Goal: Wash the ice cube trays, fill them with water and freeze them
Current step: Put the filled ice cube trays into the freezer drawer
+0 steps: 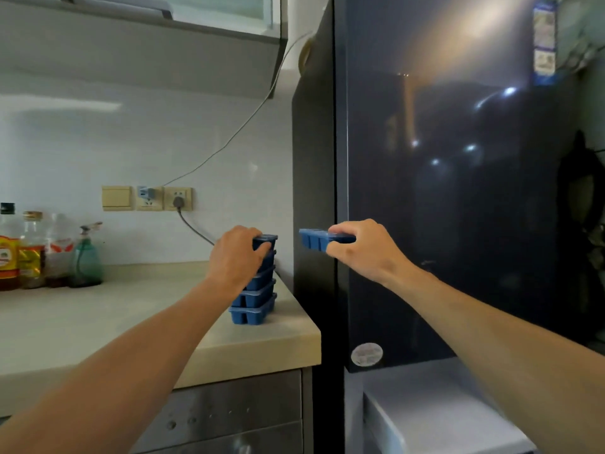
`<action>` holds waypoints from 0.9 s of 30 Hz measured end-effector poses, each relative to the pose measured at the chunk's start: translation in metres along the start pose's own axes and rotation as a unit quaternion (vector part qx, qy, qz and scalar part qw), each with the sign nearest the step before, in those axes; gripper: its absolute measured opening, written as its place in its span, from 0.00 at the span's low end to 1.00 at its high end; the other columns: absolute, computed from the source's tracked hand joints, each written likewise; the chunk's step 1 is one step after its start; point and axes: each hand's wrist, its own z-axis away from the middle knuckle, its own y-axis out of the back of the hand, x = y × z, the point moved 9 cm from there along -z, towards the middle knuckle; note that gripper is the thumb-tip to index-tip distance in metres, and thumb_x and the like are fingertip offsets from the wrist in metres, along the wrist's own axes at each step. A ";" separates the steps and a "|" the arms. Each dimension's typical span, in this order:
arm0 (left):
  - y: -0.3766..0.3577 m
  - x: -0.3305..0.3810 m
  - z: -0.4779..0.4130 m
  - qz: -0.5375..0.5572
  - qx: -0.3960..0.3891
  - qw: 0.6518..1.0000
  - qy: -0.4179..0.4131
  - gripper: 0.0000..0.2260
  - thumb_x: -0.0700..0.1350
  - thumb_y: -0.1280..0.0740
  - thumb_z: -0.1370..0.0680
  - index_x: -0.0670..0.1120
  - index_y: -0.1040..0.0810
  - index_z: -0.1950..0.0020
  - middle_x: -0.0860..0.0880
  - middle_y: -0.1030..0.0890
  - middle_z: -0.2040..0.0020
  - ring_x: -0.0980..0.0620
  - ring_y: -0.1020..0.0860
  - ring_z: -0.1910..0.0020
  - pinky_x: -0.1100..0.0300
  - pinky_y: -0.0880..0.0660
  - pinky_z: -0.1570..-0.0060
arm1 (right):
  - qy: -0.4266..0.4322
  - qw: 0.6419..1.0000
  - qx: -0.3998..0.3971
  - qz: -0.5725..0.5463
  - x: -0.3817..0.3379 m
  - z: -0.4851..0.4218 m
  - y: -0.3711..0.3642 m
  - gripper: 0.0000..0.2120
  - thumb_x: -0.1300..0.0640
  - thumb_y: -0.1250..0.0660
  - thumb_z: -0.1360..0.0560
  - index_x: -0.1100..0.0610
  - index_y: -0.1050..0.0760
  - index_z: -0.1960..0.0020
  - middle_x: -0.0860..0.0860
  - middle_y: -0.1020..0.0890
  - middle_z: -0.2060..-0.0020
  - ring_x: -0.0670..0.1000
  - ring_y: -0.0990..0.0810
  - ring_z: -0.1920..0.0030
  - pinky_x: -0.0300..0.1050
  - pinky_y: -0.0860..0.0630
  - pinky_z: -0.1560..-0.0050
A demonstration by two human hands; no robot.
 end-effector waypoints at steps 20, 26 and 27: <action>-0.047 0.197 0.164 0.107 -0.078 0.974 -0.182 0.17 0.60 0.33 0.21 0.52 0.18 0.38 0.54 0.16 0.44 0.53 0.18 0.50 0.53 0.20 0.53 | -0.196 0.977 -0.011 0.089 0.153 0.188 0.074 0.16 0.49 0.32 0.31 0.47 0.18 0.45 0.41 0.16 0.54 0.42 0.19 0.55 0.36 0.24 0.57; -0.138 0.235 0.219 0.088 -0.181 0.954 -0.224 0.18 0.63 0.37 0.21 0.54 0.18 0.40 0.56 0.17 0.43 0.53 0.18 0.47 0.53 0.21 0.53 | -0.304 0.943 -0.057 0.125 0.253 0.252 0.062 0.14 0.53 0.30 0.28 0.48 0.17 0.42 0.46 0.17 0.55 0.46 0.19 0.57 0.45 0.20 0.56; -0.157 0.239 0.226 0.082 -0.203 0.950 -0.224 0.19 0.64 0.38 0.21 0.55 0.19 0.40 0.57 0.18 0.42 0.53 0.19 0.47 0.53 0.21 0.52 | -0.317 0.938 -0.064 0.125 0.269 0.259 0.059 0.15 0.53 0.30 0.28 0.48 0.18 0.42 0.47 0.16 0.54 0.47 0.19 0.56 0.45 0.19 0.56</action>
